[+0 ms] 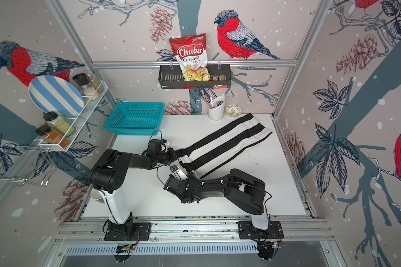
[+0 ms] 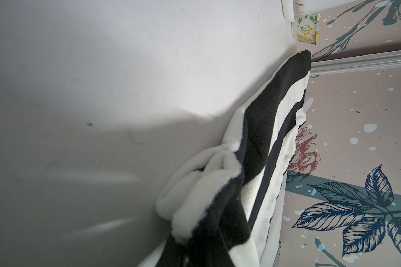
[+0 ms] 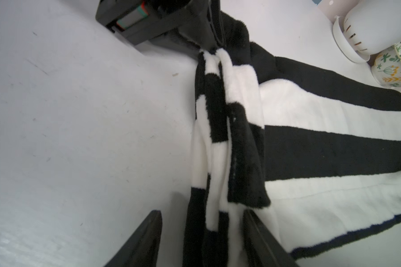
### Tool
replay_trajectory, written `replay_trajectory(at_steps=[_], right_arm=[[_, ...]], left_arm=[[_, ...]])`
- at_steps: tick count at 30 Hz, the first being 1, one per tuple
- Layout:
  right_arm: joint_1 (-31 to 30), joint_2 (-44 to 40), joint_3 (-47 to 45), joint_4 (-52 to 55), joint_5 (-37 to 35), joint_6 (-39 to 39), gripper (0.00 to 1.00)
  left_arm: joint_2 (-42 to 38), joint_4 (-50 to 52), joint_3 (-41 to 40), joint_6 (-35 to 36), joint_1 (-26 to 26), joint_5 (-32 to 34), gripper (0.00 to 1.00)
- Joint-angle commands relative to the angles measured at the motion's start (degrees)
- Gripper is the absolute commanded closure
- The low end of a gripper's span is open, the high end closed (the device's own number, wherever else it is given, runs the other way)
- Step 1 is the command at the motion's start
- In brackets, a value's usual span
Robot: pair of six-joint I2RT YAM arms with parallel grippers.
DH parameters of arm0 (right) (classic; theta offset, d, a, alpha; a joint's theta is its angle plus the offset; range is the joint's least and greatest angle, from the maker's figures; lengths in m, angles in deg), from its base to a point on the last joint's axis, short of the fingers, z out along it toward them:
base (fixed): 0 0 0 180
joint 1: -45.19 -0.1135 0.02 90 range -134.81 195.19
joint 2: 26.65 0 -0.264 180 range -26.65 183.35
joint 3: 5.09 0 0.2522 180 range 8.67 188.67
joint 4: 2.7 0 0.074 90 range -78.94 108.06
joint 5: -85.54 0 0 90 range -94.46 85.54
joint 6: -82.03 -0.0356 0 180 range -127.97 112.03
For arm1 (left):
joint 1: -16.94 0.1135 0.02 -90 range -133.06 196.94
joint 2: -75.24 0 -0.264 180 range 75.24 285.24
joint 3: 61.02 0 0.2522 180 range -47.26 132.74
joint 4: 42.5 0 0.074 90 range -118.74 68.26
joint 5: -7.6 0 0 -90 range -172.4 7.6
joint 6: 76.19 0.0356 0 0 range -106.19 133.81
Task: Roll up the pillowcase
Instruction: Roll the pillowcase at the center of the board.
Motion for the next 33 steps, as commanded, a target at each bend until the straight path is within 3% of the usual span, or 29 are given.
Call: replay_trajectory(at_steps=[1, 8, 11, 13, 15, 17, 20, 22, 23, 28, 29, 30, 33], right_arm=[[0.25, 2.07, 0.35, 1.93, -3.53, 1.12, 0.41], [1.40, 4.96, -1.93, -0.64, -3.60, 4.33, 0.46], [2.05, 5.64, -2.77, -1.40, -1.80, 5.22, 0.61], [2.33, 5.97, -3.10, -1.69, -1.56, 5.41, 0.85], [2.71, 5.70, -3.38, -1.83, -0.63, 5.07, 1.00], [2.86, 4.32, -3.68, -2.34, 1.54, 4.55, 1.00], [2.82, 1.16, -3.74, -3.90, 7.24, 3.22, 1.00], [2.93, -0.93, -3.48, -5.27, 11.38, 1.82, 1.00], [3.18, -1.62, -3.47, -5.94, 13.22, 1.13, 1.00], [5.47, -5.63, -5.22, -10.89, 23.59, -2.91, 1.00], [6.22, -6.51, -6.06, -12.15, 25.02, -3.66, 1.00], [7.11, -7.77, -7.48, -14.02, 27.24, -4.48, 1.00], [10.38, -10.83, -11.69, -18.94, 33.43, -7.46, 1.00]], left_arm=[[0.13, 0.23, 0.47, 0.24, -0.19, 0.02, 0.87], [0.22, 0.11, 0.52, 0.12, -0.22, -0.28, 0.86], [0.04, 0.17, 0.46, 0.14, -0.16, -0.09, 0.86], [-0.05, 0.11, 0.50, 0.13, -0.17, -0.04, 0.86], [-0.37, 0.18, 0.59, 0.16, -0.17, 0.09, 0.86], [-1.19, 0.53, 0.79, 0.34, -0.03, 0.20, 0.84], [-3.50, 2.74, 1.35, 1.50, 0.66, 0.87, 0.71], [-5.61, 6.45, 2.23, 2.85, 1.52, 2.45, 0.42], [-6.77, 8.27, 2.70, 3.82, 2.05, 3.19, 0.37], [-14.01, 17.69, 4.74, 9.22, 4.93, 7.69, 0.22], [-15.46, 19.37, 5.12, 10.20, 5.18, 9.15, 0.07], [-16.99, 21.47, 5.50, 11.24, 5.37, 11.21, 0.04], [-20.96, 24.24, 5.28, 12.69, 5.71, 14.74, 0.03]])
